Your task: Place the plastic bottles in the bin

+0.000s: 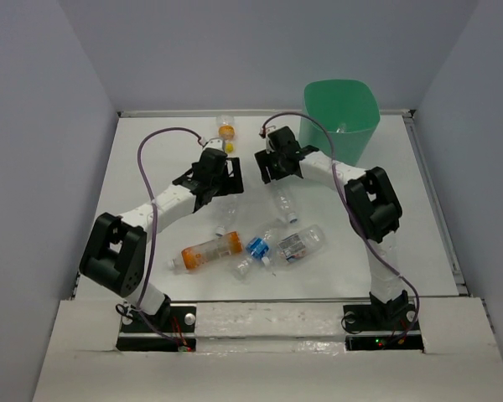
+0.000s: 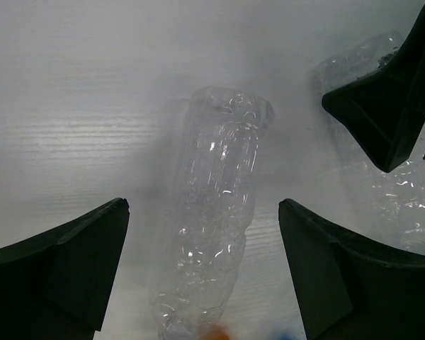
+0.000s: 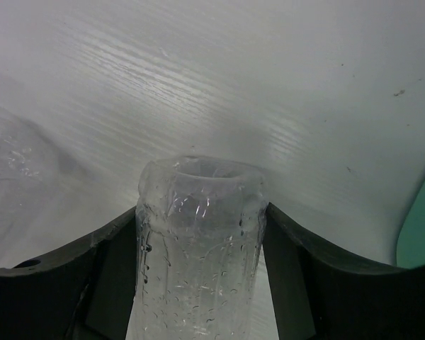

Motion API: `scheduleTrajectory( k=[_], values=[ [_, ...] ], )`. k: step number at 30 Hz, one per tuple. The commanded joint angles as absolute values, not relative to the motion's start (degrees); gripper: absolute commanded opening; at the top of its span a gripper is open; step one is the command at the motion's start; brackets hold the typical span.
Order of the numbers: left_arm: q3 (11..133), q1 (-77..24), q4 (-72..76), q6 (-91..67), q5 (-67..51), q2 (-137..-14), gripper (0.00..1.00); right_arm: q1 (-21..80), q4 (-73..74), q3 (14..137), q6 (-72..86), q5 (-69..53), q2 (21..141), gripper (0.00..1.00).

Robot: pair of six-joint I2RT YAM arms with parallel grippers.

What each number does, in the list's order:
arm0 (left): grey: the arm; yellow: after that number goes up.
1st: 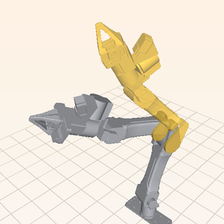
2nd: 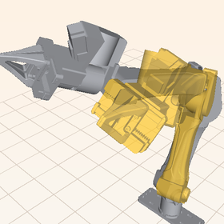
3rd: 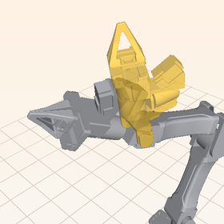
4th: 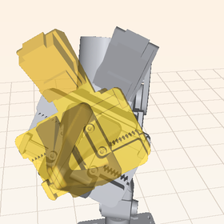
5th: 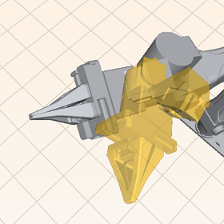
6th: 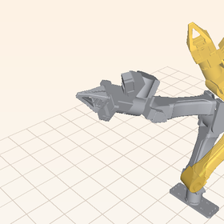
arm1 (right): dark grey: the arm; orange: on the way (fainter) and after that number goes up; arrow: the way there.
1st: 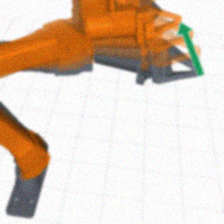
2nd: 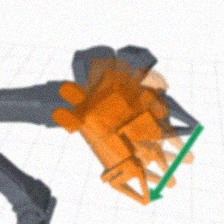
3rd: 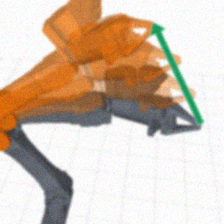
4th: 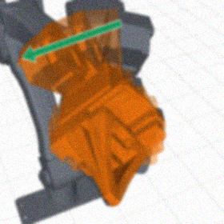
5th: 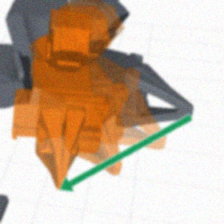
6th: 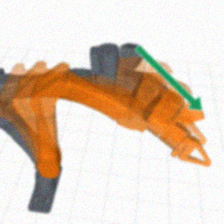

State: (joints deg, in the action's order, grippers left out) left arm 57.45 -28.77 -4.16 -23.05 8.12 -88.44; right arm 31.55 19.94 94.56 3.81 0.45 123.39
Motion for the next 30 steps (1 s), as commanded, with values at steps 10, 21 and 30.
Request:
scheduleTrajectory(
  k=[10,21,30],
  values=[
    [61.6,-28.7,1.8,-21.4,6.5,-93.7,0.97,34.2,13.7,104.8,-1.5,6.0,105.2,0.46],
    [66.4,-28.7,3.0,-20.2,7.2,-103.1,0.82,30.8,1.9,115.2,-16.9,24.3,99.1,0.45],
    [67.1,-28.7,4.0,-20.1,9.8,-106.0,0.64,17.9,-3.2,119.9,-10.3,18.1,104.6,0.45]
  ],
)
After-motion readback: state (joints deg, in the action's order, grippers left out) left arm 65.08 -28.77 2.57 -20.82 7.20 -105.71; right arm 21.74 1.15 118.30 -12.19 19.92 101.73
